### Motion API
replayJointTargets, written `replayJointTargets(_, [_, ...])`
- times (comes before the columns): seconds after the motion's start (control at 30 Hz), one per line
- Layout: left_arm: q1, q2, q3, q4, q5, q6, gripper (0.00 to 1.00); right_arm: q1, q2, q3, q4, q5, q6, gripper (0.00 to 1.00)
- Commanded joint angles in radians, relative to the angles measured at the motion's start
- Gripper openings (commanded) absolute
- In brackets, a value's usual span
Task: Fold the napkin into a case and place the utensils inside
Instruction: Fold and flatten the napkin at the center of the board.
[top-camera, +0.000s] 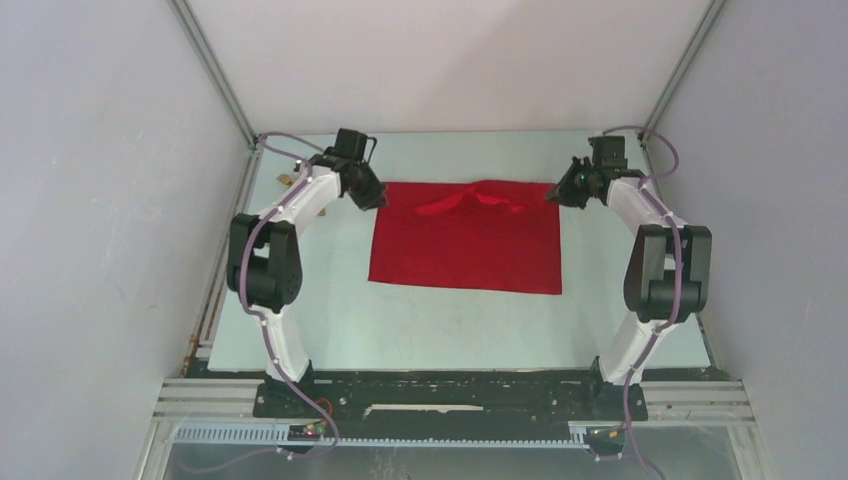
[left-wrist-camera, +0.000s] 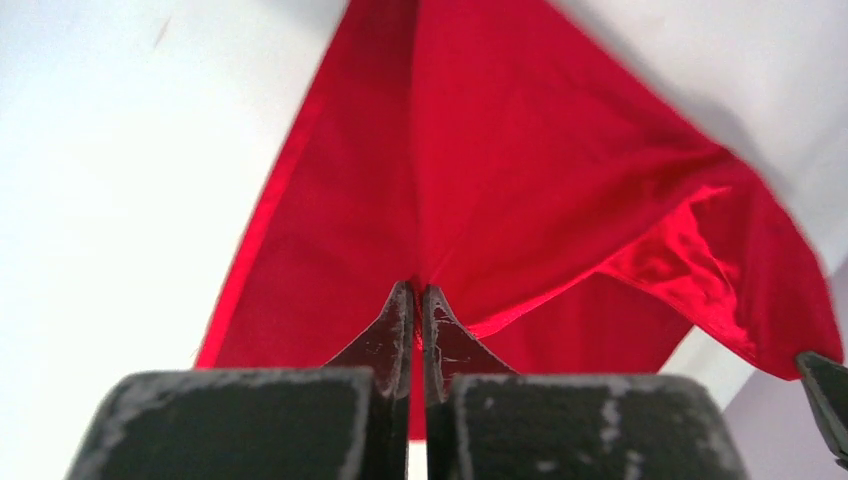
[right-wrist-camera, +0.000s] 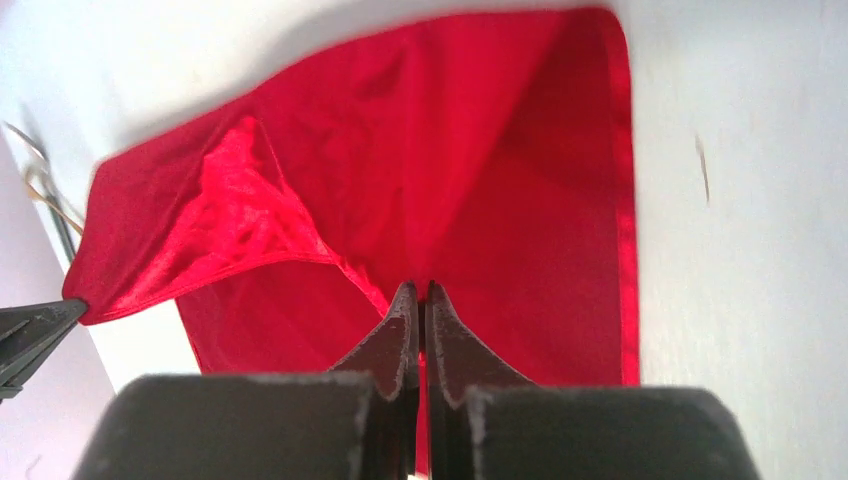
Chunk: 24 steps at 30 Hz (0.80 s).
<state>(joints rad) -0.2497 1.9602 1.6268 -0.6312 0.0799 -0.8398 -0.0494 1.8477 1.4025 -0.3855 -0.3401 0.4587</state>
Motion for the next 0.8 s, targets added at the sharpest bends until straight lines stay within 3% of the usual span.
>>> replayJointTargets(0.0, [0.004, -0.163, -0.196, -0.021, -0.015, -0.014, 0.0, 0.017, -0.153, -0.19, -0.06, 0.011, 0.014, 0.0])
replayJointTargets(0.3, [-0.042, -0.266, -0.474, 0.019, -0.043, 0.034, 0.0, 0.008, -0.359, -0.49, -0.038, 0.07, -0.007, 0.0])
replayJointTargets(0.77, [-0.074, -0.294, -0.602, 0.045, -0.12, 0.062, 0.0, 0.002, -0.428, -0.679, 0.029, 0.064, -0.015, 0.0])
